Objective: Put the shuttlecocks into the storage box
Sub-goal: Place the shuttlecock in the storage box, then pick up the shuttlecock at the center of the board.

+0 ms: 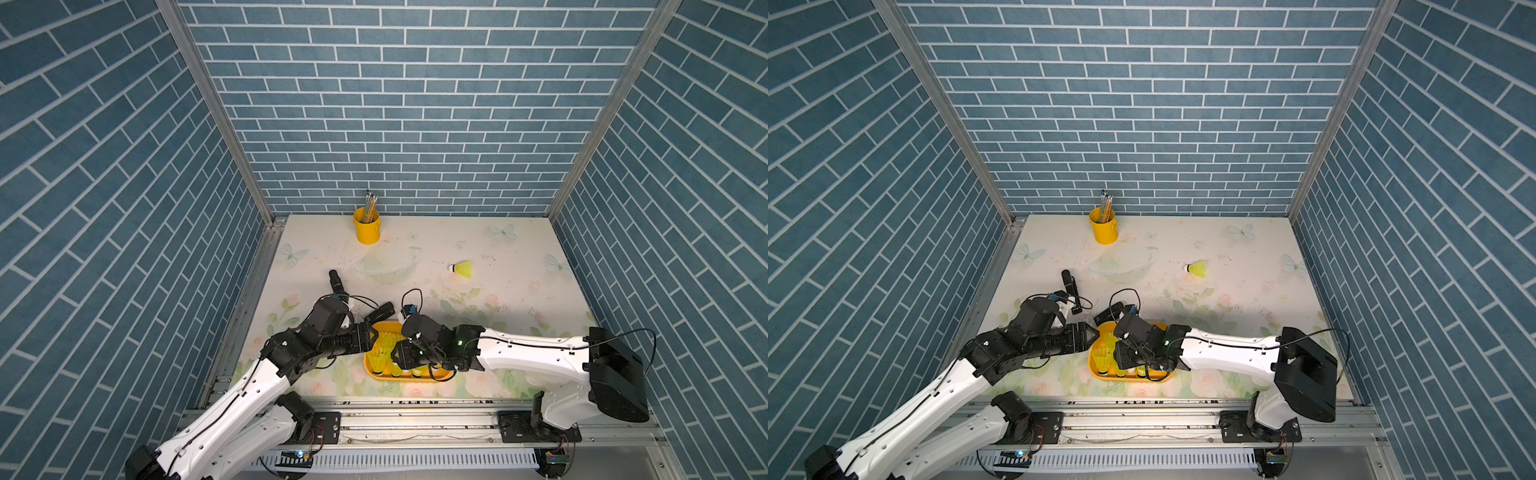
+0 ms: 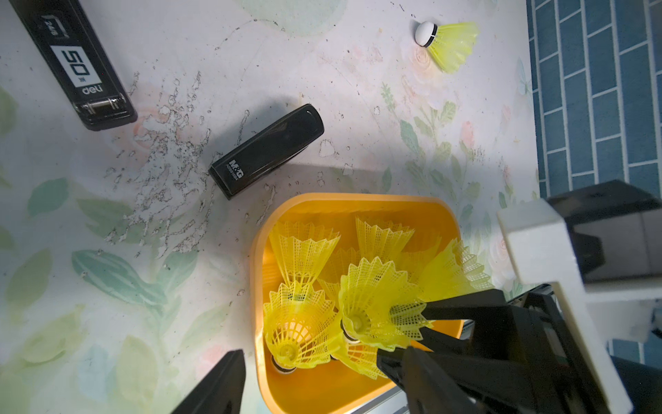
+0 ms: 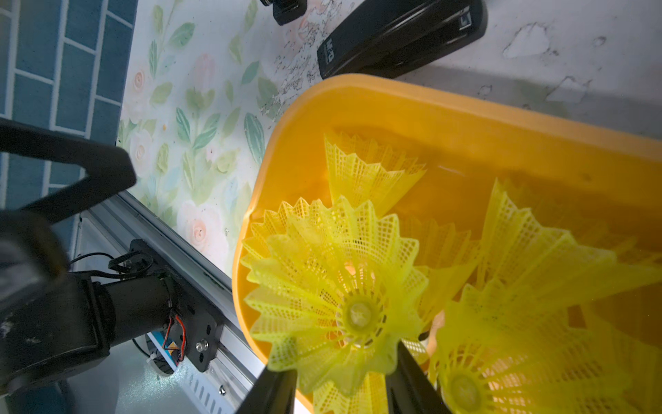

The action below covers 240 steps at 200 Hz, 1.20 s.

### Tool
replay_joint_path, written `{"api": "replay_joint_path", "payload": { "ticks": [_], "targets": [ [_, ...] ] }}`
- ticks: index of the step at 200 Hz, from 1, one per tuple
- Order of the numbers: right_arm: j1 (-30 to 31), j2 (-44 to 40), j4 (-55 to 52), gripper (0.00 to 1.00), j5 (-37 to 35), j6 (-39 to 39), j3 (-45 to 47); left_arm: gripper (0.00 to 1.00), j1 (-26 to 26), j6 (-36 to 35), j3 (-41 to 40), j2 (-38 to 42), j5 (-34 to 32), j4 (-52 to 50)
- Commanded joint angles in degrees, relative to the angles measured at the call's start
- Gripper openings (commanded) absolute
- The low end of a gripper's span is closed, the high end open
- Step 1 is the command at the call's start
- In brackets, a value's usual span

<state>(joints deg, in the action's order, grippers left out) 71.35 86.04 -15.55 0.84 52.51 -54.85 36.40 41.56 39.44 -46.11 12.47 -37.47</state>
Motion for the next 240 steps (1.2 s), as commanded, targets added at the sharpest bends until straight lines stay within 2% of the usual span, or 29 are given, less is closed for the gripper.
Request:
{"api": "replay_joint_path", "payload": {
  "ticks": [1, 58, 109, 156, 178, 211, 240],
  "targets": [
    [0.10, -1.44, -2.45, 0.43, -1.34, 0.14, -2.29, 0.75, 0.28, -0.42, -0.34, -0.31, 0.32, 0.95],
    [-0.92, -4.40, -6.21, 0.43, -4.50, -0.54, -4.74, 0.76, 0.34, -0.23, -0.59, -1.25, 0.97, 2.58],
    [-5.78, -7.24, -7.72, 0.46, -6.06, -1.99, -5.44, 0.76, 0.61, -0.25, 0.61, -3.10, 1.06, 4.02],
    [-16.20, -6.74, -7.75, 0.50, -6.85, -7.46, -7.21, 0.76, 0.78, -1.04, 2.53, -6.61, 1.15, 6.49],
    [-21.31, -4.55, -7.30, 0.56, -10.46, -8.56, -9.27, 0.76, 0.80, -2.28, 4.48, -10.11, 1.49, 8.42],
    [-29.24, 2.92, -5.57, 0.58, -11.13, -5.23, -13.18, 0.78, 0.15, -5.73, 8.39, -18.05, 1.94, 12.63],
    [-34.23, 10.76, -7.99, 0.59, -12.71, -0.63, -20.66, 0.81, -1.86, -8.98, 13.17, -25.18, 4.32, 17.37]
  ]
}}
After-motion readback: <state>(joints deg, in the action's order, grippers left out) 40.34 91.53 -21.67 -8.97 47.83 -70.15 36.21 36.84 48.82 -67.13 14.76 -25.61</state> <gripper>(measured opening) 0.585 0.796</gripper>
